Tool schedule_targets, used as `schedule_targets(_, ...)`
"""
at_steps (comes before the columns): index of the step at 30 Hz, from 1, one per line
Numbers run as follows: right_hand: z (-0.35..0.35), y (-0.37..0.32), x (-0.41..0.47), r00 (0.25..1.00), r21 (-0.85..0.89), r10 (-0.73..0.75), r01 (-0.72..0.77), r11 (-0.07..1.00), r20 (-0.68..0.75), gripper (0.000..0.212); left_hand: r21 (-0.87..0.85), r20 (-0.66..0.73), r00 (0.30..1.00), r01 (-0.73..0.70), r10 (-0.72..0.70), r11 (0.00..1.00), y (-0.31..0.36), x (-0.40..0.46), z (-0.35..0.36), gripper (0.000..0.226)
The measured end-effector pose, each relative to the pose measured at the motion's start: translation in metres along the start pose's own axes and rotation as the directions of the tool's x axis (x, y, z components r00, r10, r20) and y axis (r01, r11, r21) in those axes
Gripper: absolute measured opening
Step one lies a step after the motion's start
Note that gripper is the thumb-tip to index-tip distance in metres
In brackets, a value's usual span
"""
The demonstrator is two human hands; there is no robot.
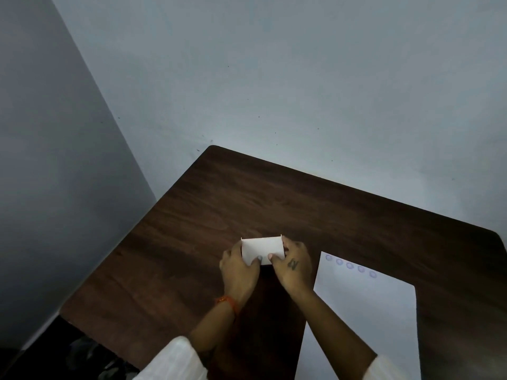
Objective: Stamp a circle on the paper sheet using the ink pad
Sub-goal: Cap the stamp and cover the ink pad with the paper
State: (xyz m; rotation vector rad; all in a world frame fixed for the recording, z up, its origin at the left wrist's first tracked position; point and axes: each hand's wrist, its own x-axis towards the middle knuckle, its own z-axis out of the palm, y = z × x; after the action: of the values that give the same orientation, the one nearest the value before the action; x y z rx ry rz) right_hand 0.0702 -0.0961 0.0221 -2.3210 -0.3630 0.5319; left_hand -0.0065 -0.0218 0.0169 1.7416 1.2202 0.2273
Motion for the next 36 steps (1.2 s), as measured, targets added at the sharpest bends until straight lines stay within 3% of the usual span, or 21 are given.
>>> schedule_targets(6,0.013,0.012,0.006,0.995,-0.001,0.064,-0.064,0.998,0.081,0.054,0.056,0.013,0.996,0.090,-0.091,0.994,-0.011,0.002,0.014,0.062)
schedule_targets(14,0.022,0.017,0.002,0.994,-0.036,0.061,-0.058,0.998,0.091,0.062,0.041,-0.031,0.997,0.071,-0.070,0.997,-0.018,-0.005,0.023,0.063)
schedule_targets(36,0.019,0.018,0.004,0.996,-0.081,0.056,-0.050,0.995,0.076,0.050,0.040,-0.015,0.998,0.058,-0.057,0.998,-0.027,0.002,0.015,0.049)
